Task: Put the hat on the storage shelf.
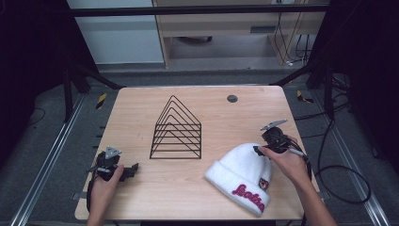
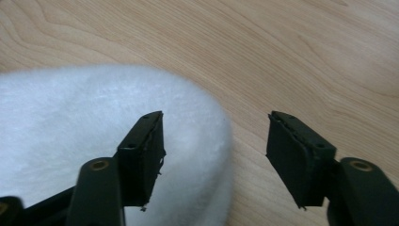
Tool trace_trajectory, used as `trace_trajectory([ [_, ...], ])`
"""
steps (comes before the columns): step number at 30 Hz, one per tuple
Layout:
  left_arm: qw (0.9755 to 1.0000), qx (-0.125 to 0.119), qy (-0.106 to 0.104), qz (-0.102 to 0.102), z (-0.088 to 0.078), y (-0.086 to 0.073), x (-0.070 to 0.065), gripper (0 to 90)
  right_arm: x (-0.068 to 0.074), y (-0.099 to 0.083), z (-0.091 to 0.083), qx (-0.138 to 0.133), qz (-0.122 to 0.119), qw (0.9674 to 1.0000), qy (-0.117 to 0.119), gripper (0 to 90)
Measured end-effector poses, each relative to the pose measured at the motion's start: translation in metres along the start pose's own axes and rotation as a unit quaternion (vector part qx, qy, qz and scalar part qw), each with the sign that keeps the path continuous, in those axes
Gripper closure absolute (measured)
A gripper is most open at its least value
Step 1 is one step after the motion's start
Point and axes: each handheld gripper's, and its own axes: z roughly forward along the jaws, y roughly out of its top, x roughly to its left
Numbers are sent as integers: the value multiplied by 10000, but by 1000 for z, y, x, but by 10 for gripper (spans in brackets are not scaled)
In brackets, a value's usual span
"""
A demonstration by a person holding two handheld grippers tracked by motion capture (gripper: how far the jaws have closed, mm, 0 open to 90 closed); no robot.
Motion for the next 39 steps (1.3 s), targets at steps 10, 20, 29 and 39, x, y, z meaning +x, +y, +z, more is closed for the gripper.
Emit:
trace_trajectory([
  [10,10000,-1,-1,1,0,0,0,0,-3,-5,18,114,249,9994,216,441],
  [20,10000,-1,1,-1,0,0,0,0,0,-6,23,228,321,9987,314,466],
  [29,10000,-1,1,1,0,0,0,0,3,-7,25,365,312,9983,341,519],
  [39,10000,-1,1,0,0,0,0,0,6,-8,28,407,342,9978,391,629],
])
